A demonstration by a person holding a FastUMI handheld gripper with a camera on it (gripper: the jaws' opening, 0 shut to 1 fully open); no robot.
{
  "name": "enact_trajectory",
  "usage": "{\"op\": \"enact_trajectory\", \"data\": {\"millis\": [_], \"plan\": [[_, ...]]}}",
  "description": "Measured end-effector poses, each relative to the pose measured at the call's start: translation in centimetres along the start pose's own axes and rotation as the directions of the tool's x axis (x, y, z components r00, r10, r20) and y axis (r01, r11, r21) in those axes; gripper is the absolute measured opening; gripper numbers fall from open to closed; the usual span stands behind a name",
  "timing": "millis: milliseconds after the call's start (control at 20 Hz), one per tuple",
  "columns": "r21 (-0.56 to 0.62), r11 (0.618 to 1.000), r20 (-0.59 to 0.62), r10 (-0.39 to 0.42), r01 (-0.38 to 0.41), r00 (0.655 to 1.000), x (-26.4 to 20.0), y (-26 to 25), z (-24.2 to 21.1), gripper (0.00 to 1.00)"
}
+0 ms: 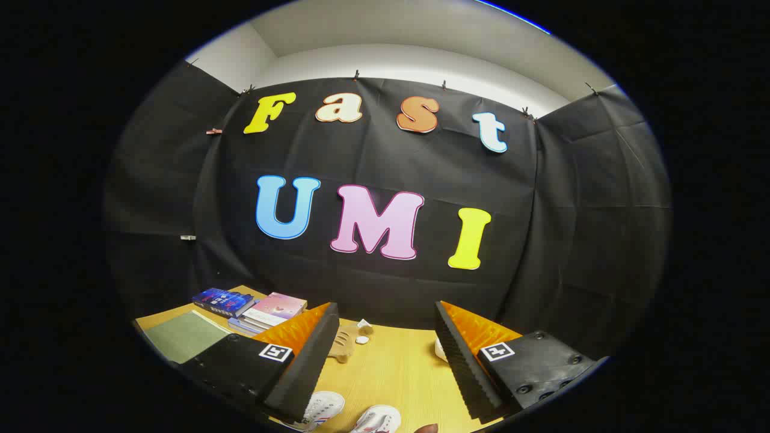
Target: Open the storage box then place both shoes into the box .Put the left shoe in first, then the right shoe, with the right side of both shoes facing outward in a uniform manner.
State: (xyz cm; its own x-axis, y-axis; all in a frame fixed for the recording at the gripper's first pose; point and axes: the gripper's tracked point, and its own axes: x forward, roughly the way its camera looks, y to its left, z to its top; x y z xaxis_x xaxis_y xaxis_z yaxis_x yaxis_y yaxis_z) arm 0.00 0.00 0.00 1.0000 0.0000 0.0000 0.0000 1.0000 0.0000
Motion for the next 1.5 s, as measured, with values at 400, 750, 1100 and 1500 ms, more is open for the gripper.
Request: {"op": "enact_trajectory", "data": {"millis": [400, 750, 1100, 1500], "plan": [[0.009, 1.0, -0.017, 0.021, -0.021, 1.0, 0.3, 0.5, -0.5, 0.97], [0.003, 0.999, -0.029, 0.047, -0.047, 0.998, 0.2, 1.2, -0.8, 0.97], [0.063, 0.965, -0.079, 0.26, -0.256, 0.962, 0.1, 5.8, -2.3, 0.97], [0.58, 0.634, -0.216, 0.725, -0.511, 0.654, -2.8, 16.1, -9.0, 0.98]]}}
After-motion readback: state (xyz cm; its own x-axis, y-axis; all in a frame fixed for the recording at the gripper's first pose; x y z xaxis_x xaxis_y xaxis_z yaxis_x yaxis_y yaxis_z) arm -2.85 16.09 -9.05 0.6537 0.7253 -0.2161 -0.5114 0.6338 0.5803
